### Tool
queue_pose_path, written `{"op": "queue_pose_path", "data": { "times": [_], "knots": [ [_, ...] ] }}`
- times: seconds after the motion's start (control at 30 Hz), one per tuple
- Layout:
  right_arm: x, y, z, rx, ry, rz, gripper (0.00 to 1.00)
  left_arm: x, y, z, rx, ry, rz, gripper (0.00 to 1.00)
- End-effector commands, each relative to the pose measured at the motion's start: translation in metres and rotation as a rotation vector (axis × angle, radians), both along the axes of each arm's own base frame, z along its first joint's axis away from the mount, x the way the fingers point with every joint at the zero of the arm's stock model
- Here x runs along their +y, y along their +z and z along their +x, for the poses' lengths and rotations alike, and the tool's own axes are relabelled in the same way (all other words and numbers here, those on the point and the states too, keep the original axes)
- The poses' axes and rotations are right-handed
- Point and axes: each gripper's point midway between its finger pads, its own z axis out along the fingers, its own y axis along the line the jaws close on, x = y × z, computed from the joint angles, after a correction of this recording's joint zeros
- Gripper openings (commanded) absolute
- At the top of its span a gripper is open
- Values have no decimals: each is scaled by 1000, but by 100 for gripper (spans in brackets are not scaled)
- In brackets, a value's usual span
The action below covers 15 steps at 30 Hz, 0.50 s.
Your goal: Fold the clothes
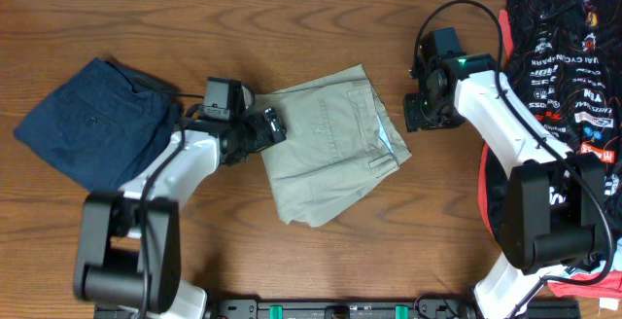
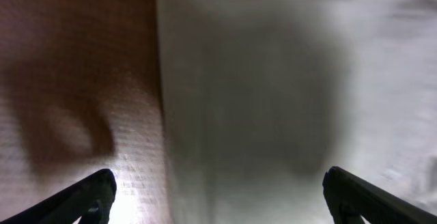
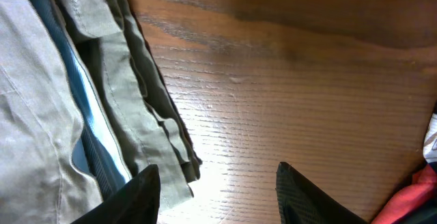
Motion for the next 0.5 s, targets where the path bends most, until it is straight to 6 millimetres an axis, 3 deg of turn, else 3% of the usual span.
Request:
{"op": "queue_pose_path", "data": {
  "times": [0.0,0.07,0.13,0.2,0.27,0.4,0.47],
  "knots": [
    [6,1,-2,0,24,6,53,-5,-11,7,16,-4,-21,99],
    [6,1,-2,0,24,7,53,-15,-14,8,20,-30,-79,88],
    [6,1,-2,0,24,6,53,-28,-14,8,19,-62,-145,69],
    [6,1,-2,-1,23,7,53,-32,-12,9,14,-74,-169,44],
    [6,1,-2,-1,23,6,53,-32,-12,10,9,-74,-169,7],
    [6,1,-2,0,23,6,53,-26,-5,18,-48,-105,-150,6],
    [6,1,-2,0,24,6,54,-16,11,30,-105,-100,-143,6]
  ]
}}
